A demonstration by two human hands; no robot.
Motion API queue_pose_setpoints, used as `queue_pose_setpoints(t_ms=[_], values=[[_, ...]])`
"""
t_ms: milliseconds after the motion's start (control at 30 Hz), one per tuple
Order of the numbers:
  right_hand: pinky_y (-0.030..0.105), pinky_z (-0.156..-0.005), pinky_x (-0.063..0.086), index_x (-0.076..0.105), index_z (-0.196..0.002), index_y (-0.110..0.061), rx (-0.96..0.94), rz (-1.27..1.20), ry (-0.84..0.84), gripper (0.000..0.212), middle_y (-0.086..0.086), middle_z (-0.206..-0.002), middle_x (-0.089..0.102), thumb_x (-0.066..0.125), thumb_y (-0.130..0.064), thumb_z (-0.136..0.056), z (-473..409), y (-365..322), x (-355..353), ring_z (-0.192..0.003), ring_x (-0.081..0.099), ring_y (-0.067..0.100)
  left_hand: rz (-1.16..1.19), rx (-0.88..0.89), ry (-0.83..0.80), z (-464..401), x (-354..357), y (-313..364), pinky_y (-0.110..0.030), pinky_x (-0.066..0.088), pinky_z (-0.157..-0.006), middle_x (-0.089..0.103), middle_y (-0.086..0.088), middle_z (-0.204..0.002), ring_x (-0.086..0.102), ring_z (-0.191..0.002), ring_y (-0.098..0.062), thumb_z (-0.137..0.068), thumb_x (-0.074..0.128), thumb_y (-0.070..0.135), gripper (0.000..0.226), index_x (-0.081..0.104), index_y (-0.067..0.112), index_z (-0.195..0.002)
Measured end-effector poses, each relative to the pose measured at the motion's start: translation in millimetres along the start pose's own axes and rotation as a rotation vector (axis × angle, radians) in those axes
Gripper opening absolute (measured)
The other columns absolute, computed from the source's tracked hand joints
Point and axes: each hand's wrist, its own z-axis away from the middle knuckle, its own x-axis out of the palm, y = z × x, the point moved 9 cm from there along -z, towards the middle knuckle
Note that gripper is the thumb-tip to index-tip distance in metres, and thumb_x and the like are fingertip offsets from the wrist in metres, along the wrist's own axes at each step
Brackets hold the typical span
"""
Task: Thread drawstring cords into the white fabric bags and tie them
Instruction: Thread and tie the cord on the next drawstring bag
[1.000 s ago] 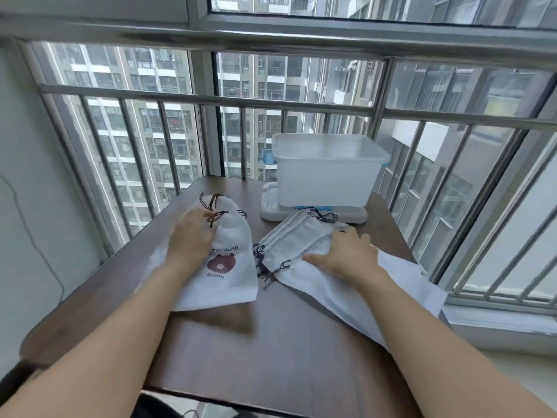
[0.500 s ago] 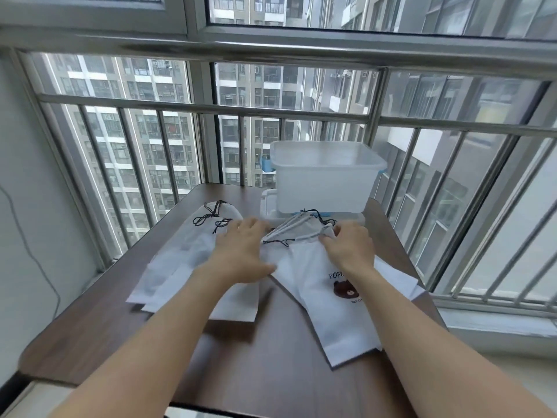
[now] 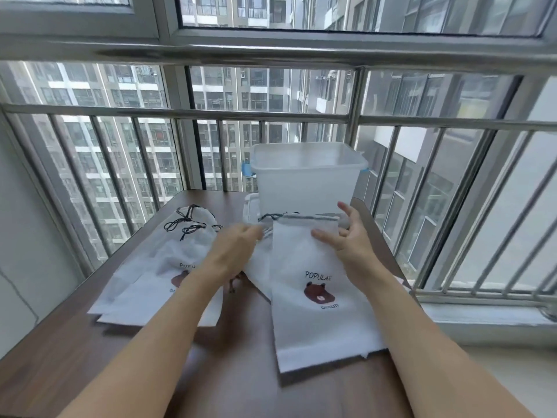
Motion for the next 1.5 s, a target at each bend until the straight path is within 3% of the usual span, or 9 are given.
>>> queue_pose_setpoints(t_ms=[167,233,367,533,767,867,1000,1200,1500], values=[[0.036,-0.085,0.059,0.069,-0.117,-0.022,-0.079,0.044,-0.103,0.053,0.008,-0.108,0.075,0.092,-0.019,-0.07,4,0,8,-0.101,0.073,0.024,0.493,-0.214,-0.108,0,55,-4,-0.048,0.058,-0.088,0.077,-0.011,-0.093,0.074,-0.087,-0.03,-0.083,0.078,0.037,0.029,0.073,0.012,-0.097],[0.022,-0.065,0.054,0.07,-0.093,-0.013,-0.067,0.025,-0.156,0.025,-0.004,-0.082,0.073,0.087,-0.022,-0.078,7,0,9,-0.07,0.07,0.011,0.595,-0.2,-0.048,-2,61,-10,-0.037,0.062,-0.07,0.077,-0.01,-0.09,0.075,-0.076,-0.023,-0.085,0.077,0.017,0.015,0.071,0.011,-0.098],[0.021,-0.048,0.028,0.035,-0.064,-0.021,0.001,0.063,-0.052,0.054,0.005,-0.061,0.03,0.073,-0.055,-0.083,0,3,-13,-0.049,0.028,0.017,0.569,-0.082,0.036,-9,51,-12,-0.012,0.051,-0.055,0.062,0.01,-0.114,0.066,-0.077,0.003,-0.087,0.07,-0.001,0.043,0.063,0.02,-0.123],[0.024,-0.049,0.047,0.057,-0.069,-0.008,0.009,0.232,0.047,0.044,0.0,-0.058,0.04,0.067,-0.041,-0.095,-4,5,-29,-0.054,0.039,0.014,0.669,-0.092,0.13,-7,32,-19,-0.012,0.048,-0.049,0.061,0.006,-0.091,0.062,-0.062,0.002,-0.091,0.066,0.002,0.028,0.06,0.019,-0.113],[0.028,-0.061,0.042,0.044,-0.065,-0.019,0.248,-0.409,-0.047,0.042,-0.006,-0.062,0.05,0.048,-0.033,-0.105,2,18,-20,-0.057,0.051,0.011,0.8,-0.093,0.239,-7,18,-26,-0.021,0.052,-0.059,0.07,0.004,-0.08,0.064,-0.067,-0.01,-0.105,0.045,0.032,0.031,0.068,0.018,-0.091],[0.033,-0.079,0.051,0.051,-0.057,-0.019,0.256,-0.647,-0.013,0.046,-0.002,-0.067,0.059,0.052,-0.028,-0.102,4,16,-24,-0.072,0.064,0.016,1.138,-0.128,0.226,-11,16,-30,-0.03,0.055,-0.08,0.072,-0.001,-0.086,0.069,-0.084,-0.017,-0.107,0.039,0.026,0.033,0.063,0.014,-0.089],[0.037,-0.076,0.063,0.044,-0.062,-0.015,0.245,-1.055,-0.005,0.041,0.009,-0.072,0.07,0.052,-0.021,-0.102,8,10,-24,-0.079,0.075,0.026,1.492,-0.179,0.17,-14,21,-28,-0.03,0.057,-0.071,0.062,0.001,-0.066,0.071,-0.072,-0.017,-0.107,0.038,0.025,0.036,0.053,0.016,-0.075],[0.025,-0.054,0.043,0.035,-0.059,-0.016,0.259,-1.243,0.188,0.048,-0.003,-0.048,0.033,0.043,-0.021,-0.106,-7,29,-53,-0.039,0.036,0.013,1.507,-0.162,0.273,-17,-8,-36,-0.018,0.035,-0.044,0.025,0.006,-0.049,0.028,-0.042,-0.01,-0.099,0.043,0.015,0.032,0.042,0.019,-0.067],[0.02,-0.04,0.021,0.031,-0.068,-0.02,0.139,-0.878,0.327,0.043,-0.006,-0.054,0.021,0.05,-0.03,-0.106,-8,20,-85,-0.043,0.018,0.011,1.214,-0.12,0.45,-10,-42,-43,-0.023,0.011,-0.037,0.019,0.007,-0.051,0.014,-0.042,-0.01,-0.096,0.043,0.014,0.036,0.034,0.024,-0.063]])
